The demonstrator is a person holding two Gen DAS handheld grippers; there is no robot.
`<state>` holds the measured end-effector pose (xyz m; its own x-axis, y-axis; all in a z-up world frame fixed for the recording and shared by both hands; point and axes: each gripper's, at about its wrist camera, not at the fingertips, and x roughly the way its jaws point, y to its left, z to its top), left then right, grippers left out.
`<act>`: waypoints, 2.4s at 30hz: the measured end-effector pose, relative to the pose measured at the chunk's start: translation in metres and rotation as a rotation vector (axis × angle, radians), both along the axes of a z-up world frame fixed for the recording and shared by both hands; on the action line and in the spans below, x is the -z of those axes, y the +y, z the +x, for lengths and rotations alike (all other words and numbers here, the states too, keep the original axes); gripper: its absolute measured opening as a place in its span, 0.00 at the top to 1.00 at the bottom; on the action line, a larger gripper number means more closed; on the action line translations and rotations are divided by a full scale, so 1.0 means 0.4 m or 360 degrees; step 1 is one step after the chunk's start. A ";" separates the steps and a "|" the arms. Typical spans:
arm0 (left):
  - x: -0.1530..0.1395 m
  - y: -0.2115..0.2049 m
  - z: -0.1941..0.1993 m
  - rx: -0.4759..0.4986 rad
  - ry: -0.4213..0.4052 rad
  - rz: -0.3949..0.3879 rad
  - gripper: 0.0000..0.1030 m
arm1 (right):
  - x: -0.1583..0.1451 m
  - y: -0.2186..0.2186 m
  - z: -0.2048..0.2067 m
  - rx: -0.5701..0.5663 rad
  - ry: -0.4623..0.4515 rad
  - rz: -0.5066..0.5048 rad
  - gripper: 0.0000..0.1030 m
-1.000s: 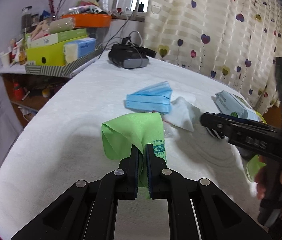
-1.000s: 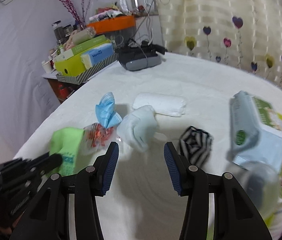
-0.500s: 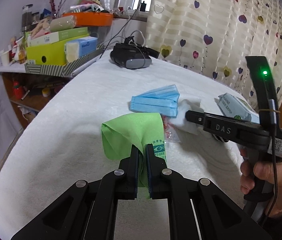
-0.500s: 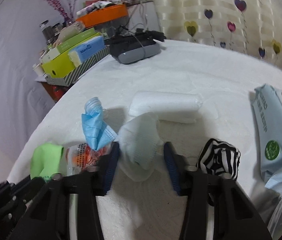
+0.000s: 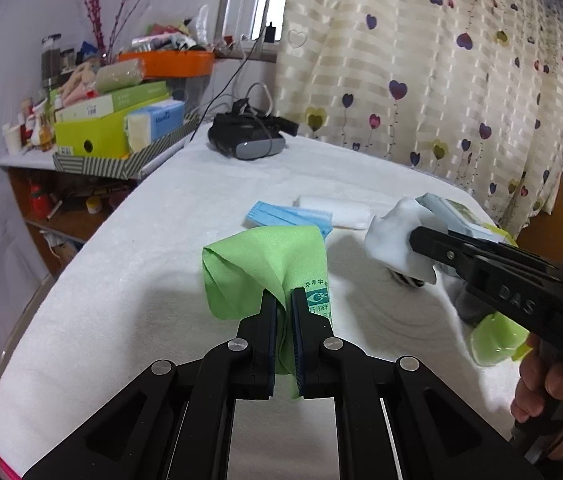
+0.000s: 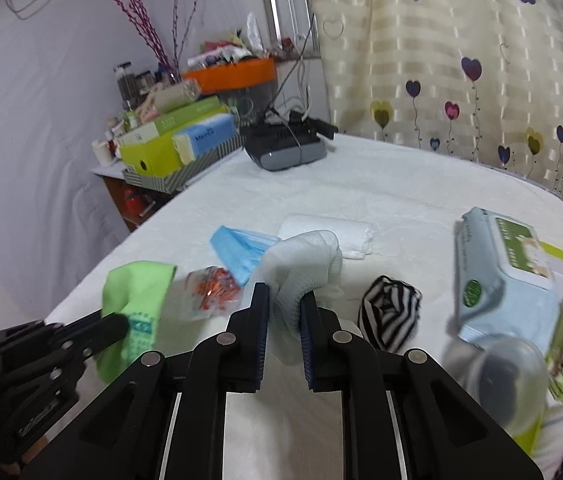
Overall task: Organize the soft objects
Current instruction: 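Carry the green cloth and white sock with both grippers into the box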
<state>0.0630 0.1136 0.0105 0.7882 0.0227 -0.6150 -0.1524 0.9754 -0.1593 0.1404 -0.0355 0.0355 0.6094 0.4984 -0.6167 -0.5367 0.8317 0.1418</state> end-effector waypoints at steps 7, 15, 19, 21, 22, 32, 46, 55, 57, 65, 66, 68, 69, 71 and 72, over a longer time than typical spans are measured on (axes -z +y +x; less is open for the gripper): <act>-0.044 -0.048 -0.039 0.0037 -0.0064 0.0026 0.93 | -0.048 -0.067 -0.078 -0.0012 -0.0076 0.0092 0.85; -0.070 -0.126 -0.059 0.0147 -0.0112 0.0021 0.93 | -0.070 -0.141 -0.143 0.0022 -0.0127 0.0138 0.85; -0.082 -0.159 -0.067 0.0187 -0.0130 0.0026 0.93 | -0.077 -0.170 -0.165 0.0041 -0.0146 0.0151 0.85; -0.089 -0.176 -0.069 0.0209 -0.0141 0.0027 0.93 | -0.082 -0.184 -0.176 0.0051 -0.0160 0.0158 0.85; -0.092 -0.184 -0.070 0.0219 -0.0146 0.0029 0.93 | -0.084 -0.192 -0.181 0.0056 -0.0167 0.0160 0.85; -0.117 -0.275 -0.059 0.0342 -0.0175 0.0037 0.93 | -0.096 -0.274 -0.211 0.0135 -0.0214 0.0174 0.85; -0.138 -0.401 -0.040 0.0503 -0.0194 0.0053 0.93 | -0.096 -0.390 -0.219 0.0261 -0.0235 0.0180 0.85; -0.149 -0.493 -0.029 0.0640 -0.0208 0.0045 0.93 | -0.098 -0.489 -0.231 0.0383 -0.0250 0.0177 0.85; -0.153 -0.512 -0.024 0.0667 -0.0210 0.0044 0.93 | -0.099 -0.514 -0.233 0.0423 -0.0248 0.0177 0.85; -0.163 -0.586 -0.006 0.0772 -0.0227 0.0035 0.93 | -0.103 -0.598 -0.233 0.0545 -0.0262 0.0174 0.85; -0.161 -0.595 -0.002 0.0783 -0.0221 0.0034 0.93 | -0.099 -0.607 -0.230 0.0558 -0.0253 0.0171 0.85; -0.156 -0.609 0.006 0.0806 -0.0210 0.0030 0.93 | -0.088 -0.624 -0.223 0.0582 -0.0232 0.0172 0.85; -0.152 -0.619 0.011 0.0819 -0.0203 0.0030 0.93 | -0.081 -0.632 -0.218 0.0591 -0.0220 0.0170 0.85; -0.143 -0.633 0.019 0.0837 -0.0184 0.0028 0.93 | -0.062 -0.646 -0.204 0.0610 -0.0184 0.0169 0.85; -0.139 -0.639 0.024 0.0847 -0.0174 0.0025 0.93 | -0.052 -0.653 -0.199 0.0615 -0.0168 0.0168 0.85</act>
<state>0.0726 -0.1419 0.0661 0.7526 -0.3887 -0.5316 0.3801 0.9156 -0.1313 0.0608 -0.2965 0.0565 0.8211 0.2775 -0.4987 -0.2039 0.9588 0.1978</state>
